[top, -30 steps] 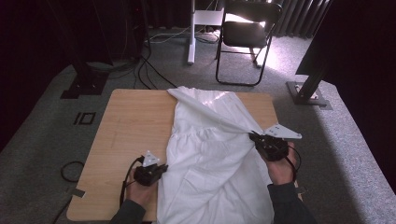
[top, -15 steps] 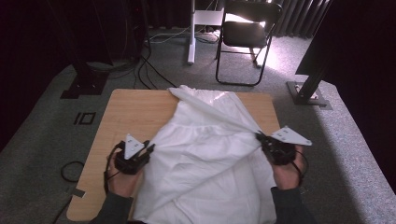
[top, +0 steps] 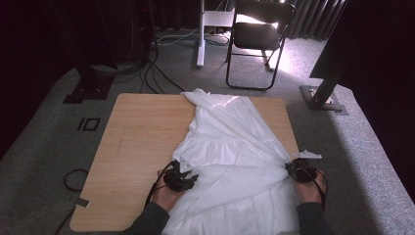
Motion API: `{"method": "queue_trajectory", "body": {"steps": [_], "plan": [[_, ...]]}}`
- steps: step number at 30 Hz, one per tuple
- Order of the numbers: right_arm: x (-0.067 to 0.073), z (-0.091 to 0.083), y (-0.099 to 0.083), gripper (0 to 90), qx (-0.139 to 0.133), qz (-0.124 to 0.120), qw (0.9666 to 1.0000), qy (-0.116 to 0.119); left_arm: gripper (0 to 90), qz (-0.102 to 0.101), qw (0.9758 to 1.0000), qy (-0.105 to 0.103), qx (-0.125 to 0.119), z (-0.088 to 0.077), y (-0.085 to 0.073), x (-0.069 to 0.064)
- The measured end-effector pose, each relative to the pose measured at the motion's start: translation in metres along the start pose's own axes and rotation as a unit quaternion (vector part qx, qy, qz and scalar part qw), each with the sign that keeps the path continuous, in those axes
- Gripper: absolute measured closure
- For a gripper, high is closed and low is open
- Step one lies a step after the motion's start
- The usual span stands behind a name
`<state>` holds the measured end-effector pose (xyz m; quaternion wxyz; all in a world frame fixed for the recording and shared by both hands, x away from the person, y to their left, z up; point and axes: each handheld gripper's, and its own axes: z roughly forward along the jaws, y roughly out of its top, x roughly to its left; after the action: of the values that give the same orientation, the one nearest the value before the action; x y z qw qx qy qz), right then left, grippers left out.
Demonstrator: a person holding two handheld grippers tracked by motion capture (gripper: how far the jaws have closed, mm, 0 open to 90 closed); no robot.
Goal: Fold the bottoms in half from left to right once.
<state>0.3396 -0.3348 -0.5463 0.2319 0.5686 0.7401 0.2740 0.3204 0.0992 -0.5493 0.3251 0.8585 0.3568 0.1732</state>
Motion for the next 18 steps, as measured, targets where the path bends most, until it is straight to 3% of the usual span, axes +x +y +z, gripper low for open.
{"method": "queue_trajectory", "body": {"steps": [2, 4, 7, 10, 11, 12, 13, 15, 17, 18], "plan": [[0.001, 0.006, -0.002, 87.1, 0.001, 0.008, 1.0000, 0.006, 64.7, -0.017, 0.9999, 0.000, -0.003, 0.000, -0.001, 0.007], [0.003, 0.007, 0.000, 87.3, 0.003, 0.011, 0.9999, 0.012, 67.2, -0.014, 0.9998, 0.012, 0.000, 0.001, 0.000, 0.014], [0.012, 0.012, 0.006, 87.4, 0.000, 0.017, 0.9991, 0.040, 72.3, -0.022, 0.9992, 0.034, 0.000, 0.001, 0.000, 0.031], [0.023, 0.016, 0.010, 87.4, 0.000, 0.006, 0.9987, 0.051, 73.0, -0.026, 0.9973, 0.068, 0.007, 0.000, -0.001, 0.053], [0.023, 0.016, 0.010, 87.4, 0.000, 0.006, 0.9987, 0.051, 73.0, -0.026, 0.9973, 0.068, 0.007, 0.000, -0.001, 0.053], [0.029, 0.018, 0.013, 87.3, 0.000, 0.000, 0.9983, 0.059, 73.0, -0.031, 0.9953, 0.091, 0.013, -0.001, -0.003, 0.073], [0.044, 0.024, 0.021, 87.2, 0.000, -0.012, 0.9972, 0.074, 73.3, -0.036, 0.9941, 0.101, 0.015, -0.002, -0.003, 0.082], [0.058, 0.032, 0.031, 87.1, -0.003, -0.024, 0.9959, 0.088, 73.5, -0.047, 0.9910, 0.124, 0.021, -0.002, -0.004, 0.100], [0.067, 0.040, 0.040, 86.9, -0.006, -0.029, 0.9953, 0.092, 73.7, -0.066, 0.9900, 0.123, 0.021, -0.003, -0.005, 0.112], [0.070, 0.044, 0.044, 86.5, -0.007, -0.030, 0.9954, 0.090, 73.7, -0.078, 0.9904, 0.113, 0.017, -0.003, -0.006, 0.117]]}}
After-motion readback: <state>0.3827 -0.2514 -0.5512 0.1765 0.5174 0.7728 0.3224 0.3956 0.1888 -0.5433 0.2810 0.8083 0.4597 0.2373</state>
